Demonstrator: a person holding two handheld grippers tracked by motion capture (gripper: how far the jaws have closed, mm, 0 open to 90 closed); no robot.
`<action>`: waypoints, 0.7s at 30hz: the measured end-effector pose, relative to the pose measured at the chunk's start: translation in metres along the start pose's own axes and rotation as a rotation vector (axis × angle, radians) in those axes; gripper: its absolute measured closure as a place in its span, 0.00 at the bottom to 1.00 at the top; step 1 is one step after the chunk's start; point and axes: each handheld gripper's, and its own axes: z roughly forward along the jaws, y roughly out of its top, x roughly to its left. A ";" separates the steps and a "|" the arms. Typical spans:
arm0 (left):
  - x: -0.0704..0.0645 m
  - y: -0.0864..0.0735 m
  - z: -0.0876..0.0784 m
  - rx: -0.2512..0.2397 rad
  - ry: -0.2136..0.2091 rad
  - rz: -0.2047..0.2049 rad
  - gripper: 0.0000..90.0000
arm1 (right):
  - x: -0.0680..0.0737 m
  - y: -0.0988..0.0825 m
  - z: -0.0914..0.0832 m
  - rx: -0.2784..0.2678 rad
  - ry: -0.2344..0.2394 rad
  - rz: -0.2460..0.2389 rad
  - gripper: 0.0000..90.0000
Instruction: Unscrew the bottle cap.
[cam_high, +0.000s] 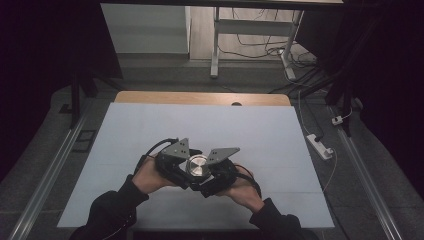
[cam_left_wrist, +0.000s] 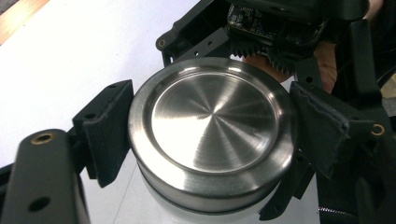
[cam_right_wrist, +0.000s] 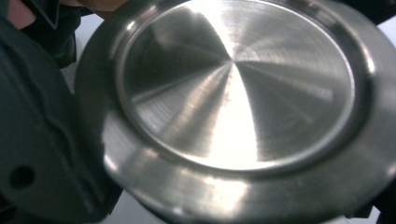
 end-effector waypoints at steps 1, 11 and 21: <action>0.000 0.000 0.001 0.007 0.002 0.005 0.21 | 0.000 0.000 0.001 0.007 -0.007 -0.008 0.17; -0.003 0.002 -0.003 0.001 0.014 0.034 0.22 | 0.002 0.000 0.002 0.008 -0.002 -0.018 0.17; -0.012 0.012 -0.015 -0.093 0.031 0.034 0.23 | -0.002 -0.002 0.001 -0.009 -0.013 0.010 0.17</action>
